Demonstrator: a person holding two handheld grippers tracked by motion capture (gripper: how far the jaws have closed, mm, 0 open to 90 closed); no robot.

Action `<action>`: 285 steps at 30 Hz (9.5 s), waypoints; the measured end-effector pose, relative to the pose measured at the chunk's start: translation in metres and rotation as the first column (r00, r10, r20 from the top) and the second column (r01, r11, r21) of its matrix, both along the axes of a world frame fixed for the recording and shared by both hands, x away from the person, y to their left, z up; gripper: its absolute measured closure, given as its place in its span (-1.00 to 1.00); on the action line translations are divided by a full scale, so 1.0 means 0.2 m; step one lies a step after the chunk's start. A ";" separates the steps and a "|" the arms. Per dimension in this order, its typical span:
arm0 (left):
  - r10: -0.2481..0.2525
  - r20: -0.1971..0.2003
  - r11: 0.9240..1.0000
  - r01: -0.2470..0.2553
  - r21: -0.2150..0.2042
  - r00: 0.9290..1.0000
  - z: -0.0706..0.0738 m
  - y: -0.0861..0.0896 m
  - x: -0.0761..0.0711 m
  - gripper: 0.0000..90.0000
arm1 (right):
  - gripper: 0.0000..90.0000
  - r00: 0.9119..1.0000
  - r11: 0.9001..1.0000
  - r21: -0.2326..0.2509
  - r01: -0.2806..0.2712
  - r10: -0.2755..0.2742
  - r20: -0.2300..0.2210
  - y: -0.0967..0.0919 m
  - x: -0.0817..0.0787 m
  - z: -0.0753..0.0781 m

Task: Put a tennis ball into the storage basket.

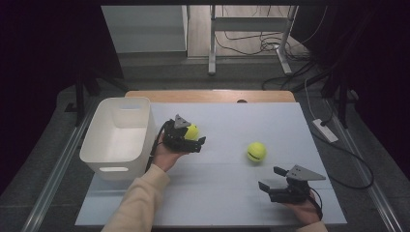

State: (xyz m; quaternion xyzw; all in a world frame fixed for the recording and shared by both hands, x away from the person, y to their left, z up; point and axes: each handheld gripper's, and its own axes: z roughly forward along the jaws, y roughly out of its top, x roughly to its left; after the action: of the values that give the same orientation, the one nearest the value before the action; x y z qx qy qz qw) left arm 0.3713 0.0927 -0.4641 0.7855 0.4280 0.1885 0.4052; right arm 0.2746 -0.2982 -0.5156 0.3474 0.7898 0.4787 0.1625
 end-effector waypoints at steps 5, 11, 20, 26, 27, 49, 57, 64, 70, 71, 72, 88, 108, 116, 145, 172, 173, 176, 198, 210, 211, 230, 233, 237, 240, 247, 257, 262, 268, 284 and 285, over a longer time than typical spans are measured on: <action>0.021 -0.009 1.000 -0.022 -0.007 1.000 -0.01 0.01 0.04 -0.89 | -0.70 1.000 1.000 -0.007 -0.001 0.001 0.001 0.00 0.00 0.00; 0.042 -0.017 0.999 -0.042 -0.016 0.999 -0.02 0.03 0.07 -0.89 | -0.70 1.000 1.000 -0.008 -0.002 0.002 -0.001 0.00 0.00 0.00; 0.073 -0.035 0.997 -0.073 -0.009 0.997 -0.05 0.05 0.13 -0.89 | -0.70 1.000 1.000 -0.012 -0.002 0.002 -0.003 0.00 0.00 -0.01; 0.090 -0.045 0.996 -0.090 -0.005 0.995 -0.06 0.06 0.16 -0.89 | -0.70 1.000 1.000 -0.012 -0.002 0.002 -0.003 0.00 0.00 -0.01; 0.094 -0.051 0.996 -0.094 -0.008 0.994 -0.06 0.06 0.17 -0.89 | -0.70 1.000 1.000 -0.011 -0.002 0.001 -0.003 0.00 0.00 -0.01; 0.110 -0.124 0.994 -0.108 0.026 0.986 -0.18 0.05 0.30 -0.91 | -0.70 1.000 1.000 -0.009 -0.003 0.003 -0.006 -0.01 0.01 -0.01; 0.104 -0.151 0.994 -0.098 0.044 0.983 -0.22 0.03 0.33 -0.91 | -0.70 1.000 1.000 -0.017 -0.003 0.003 -0.007 0.00 0.01 -0.01; 0.106 -0.180 0.994 -0.098 0.054 0.978 -0.27 0.01 0.35 -0.88 | -0.70 1.000 1.000 -0.014 -0.006 0.006 -0.007 -0.01 0.01 -0.01; 0.123 -0.211 0.991 -0.109 0.074 0.970 -0.30 0.01 0.37 -0.58 | -0.70 1.000 1.000 -0.014 -0.005 0.005 -0.008 -0.01 0.01 -0.01; 0.113 -0.221 0.993 -0.102 0.059 0.969 -0.30 0.02 0.37 -0.53 | -0.70 1.000 1.000 -0.014 -0.005 0.005 -0.007 -0.01 0.01 -0.01; 0.111 -0.225 0.994 -0.104 0.047 0.968 -0.30 0.02 0.37 -0.46 | -0.70 1.000 1.000 -0.014 -0.005 0.005 -0.007 -0.01 0.01 -0.01; 0.088 -0.200 0.996 -0.085 0.023 0.976 -0.24 0.03 0.34 -0.42 | -0.70 1.000 1.000 -0.016 -0.003 0.003 -0.006 -0.01 0.01 -0.01; 0.042 -0.159 0.998 -0.048 -0.033 0.986 -0.17 0.04 0.27 -0.42 | -0.70 1.000 1.000 -0.017 -0.001 0.001 -0.006 -0.01 0.01 -0.01; 0.037 -0.134 0.998 -0.043 -0.047 0.990 -0.13 0.05 0.25 -0.42 | -0.70 1.000 1.000 -0.016 0.001 -0.001 -0.002 -0.01 0.01 -0.01; -0.018 -0.041 0.992 0.012 -0.127 0.999 0.02 0.07 0.13 -0.42 | -0.70 1.000 1.000 -0.014 0.001 -0.001 0.007 -0.01 0.00 -0.01; -0.033 0.039 0.989 0.038 -0.142 0.999 0.14 0.08 0.06 -0.42 | -0.69 1.000 1.000 -0.018 0.004 -0.004 0.007 -0.01 0.01 -0.01; -0.033 0.041 0.989 0.039 -0.143 0.999 0.15 0.09 0.06 -0.42 | -0.69 1.000 1.000 -0.017 0.004 -0.004 0.007 -0.01 0.01 -0.01; -0.033 0.047 0.988 0.040 -0.148 0.998 0.17 0.09 0.05 -0.42 | -0.69 1.000 1.000 -0.016 0.008 -0.008 0.006 -0.01 0.01 -0.01; -0.033 0.095 0.980 0.051 -0.191 0.995 0.32 0.14 0.00 -0.42 | -0.69 1.000 1.000 -0.019 0.016 -0.016 0.009 -0.01 0.01 -0.01; -0.024 0.118 0.977 0.049 -0.205 0.993 0.39 0.19 -0.03 -0.42 | -0.69 1.000 1.000 -0.024 0.014 -0.014 0.010 0.00 0.01 -0.01; -0.022 0.122 0.976 0.047 -0.210 0.992 0.40 0.20 -0.03 -0.42 | -0.69 1.000 1.000 -0.024 0.014 -0.014 0.010 0.00 0.01 -0.01; 0.006 0.134 0.968 0.029 -0.251 0.991 0.48 0.30 -0.06 -0.42 | -0.69 1.000 1.000 -0.022 0.019 -0.019 0.011 0.00 0.00 0.00; 0.017 0.136 0.969 0.017 -0.248 0.991 0.49 0.32 -0.07 -0.42 | -0.69 1.000 1.000 -0.020 0.021 -0.021 0.013 0.00 0.00 0.00; 0.029 0.140 0.969 0.007 -0.248 0.990 0.50 0.35 -0.07 -0.42 | -0.69 1.000 1.000 -0.020 0.023 -0.022 0.014 0.00 0.00 0.00; 0.036 0.140 0.969 0.000 -0.249 0.989 0.50 0.37 -0.07 -0.42 | -0.69 1.000 1.000 -0.020 0.021 -0.021 0.014 0.00 0.00 0.00; 0.050 0.140 0.969 -0.014 -0.247 0.989 0.51 0.40 -0.07 -0.42 | -0.69 1.000 1.000 -0.020 0.022 -0.022 0.012 0.00 0.00 0.00; 0.085 0.140 0.969 -0.050 -0.241 0.986 0.52 0.47 -0.07 -0.42 | -0.69 1.000 1.000 -0.022 0.023 -0.022 0.016 0.00 0.00 0.00; 0.104 0.138 0.969 -0.069 -0.236 0.985 0.52 0.51 -0.08 -0.42 | -0.69 1.000 0.999 -0.021 0.023 -0.023 0.016 0.00 0.00 0.00; 0.129 0.132 0.967 -0.095 -0.234 0.983 0.51 0.58 -0.08 -0.42 | -0.69 1.000 0.999 -0.024 0.023 -0.023 0.020 0.00 0.00 0.00; 0.204 0.102 0.959 -0.178 -0.221 0.974 0.47 0.72 -0.05 -0.42 | -0.69 1.000 0.999 -0.025 0.020 -0.020 0.016 0.01 0.00 0.00; 0.209 0.100 0.958 -0.183 -0.221 0.973 0.47 0.73 -0.05 -0.42 | -0.69 1.000 0.999 -0.026 0.020 -0.019 0.015 0.01 0.00 0.00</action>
State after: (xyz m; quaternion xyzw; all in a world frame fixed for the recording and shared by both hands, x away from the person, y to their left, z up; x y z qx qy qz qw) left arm 0.3613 0.2386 -0.3703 0.6787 0.4958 0.2294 0.4909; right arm 0.2746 -0.2970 -0.5159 0.3492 0.7912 0.4695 0.1776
